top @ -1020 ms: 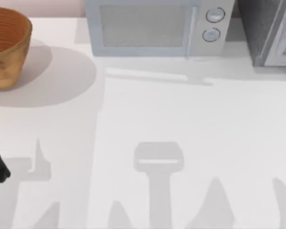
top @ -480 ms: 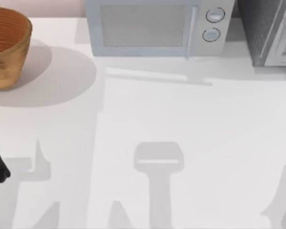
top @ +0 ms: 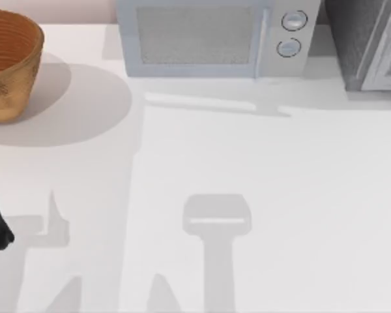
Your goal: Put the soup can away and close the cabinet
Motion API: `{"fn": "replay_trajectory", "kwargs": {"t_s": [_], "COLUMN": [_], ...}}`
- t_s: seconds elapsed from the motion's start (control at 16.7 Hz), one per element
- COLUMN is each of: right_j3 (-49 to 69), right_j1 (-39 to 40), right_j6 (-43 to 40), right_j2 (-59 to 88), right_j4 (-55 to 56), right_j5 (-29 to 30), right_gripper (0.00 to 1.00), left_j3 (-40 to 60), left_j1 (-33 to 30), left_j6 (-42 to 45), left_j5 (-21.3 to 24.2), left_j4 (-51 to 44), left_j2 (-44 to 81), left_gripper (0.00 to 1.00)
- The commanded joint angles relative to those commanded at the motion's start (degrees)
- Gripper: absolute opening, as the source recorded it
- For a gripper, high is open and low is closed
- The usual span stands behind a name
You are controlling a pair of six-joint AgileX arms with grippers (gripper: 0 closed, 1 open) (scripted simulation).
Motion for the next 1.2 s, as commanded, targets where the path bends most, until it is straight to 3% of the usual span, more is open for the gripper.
{"fn": "replay_trajectory", "kwargs": {"t_s": [0.66, 0.9, 1.2], "right_j3": [5.0, 14.8, 30.3], "right_j1": [-2.0, -2.6, -2.2], "right_j6": [-0.6, -1.0, -0.4], "right_j2": [-0.9, -2.1, -3.0], "right_j4": [-2.2, -11.4, -30.4], "right_j5": [0.8, 0.1, -1.8], "right_gripper": [1.00, 1.00, 1.00], "left_j3": [0.0, 0.0, 0.0], "left_j1": [0.0, 0.0, 0.0], "left_j6": [0.0, 0.0, 0.0], "left_j5": [0.0, 0.0, 0.0], "left_j4": [0.0, 0.0, 0.0], "left_j2": [0.0, 0.0, 0.0], "left_gripper": [1.00, 1.00, 1.00]}}
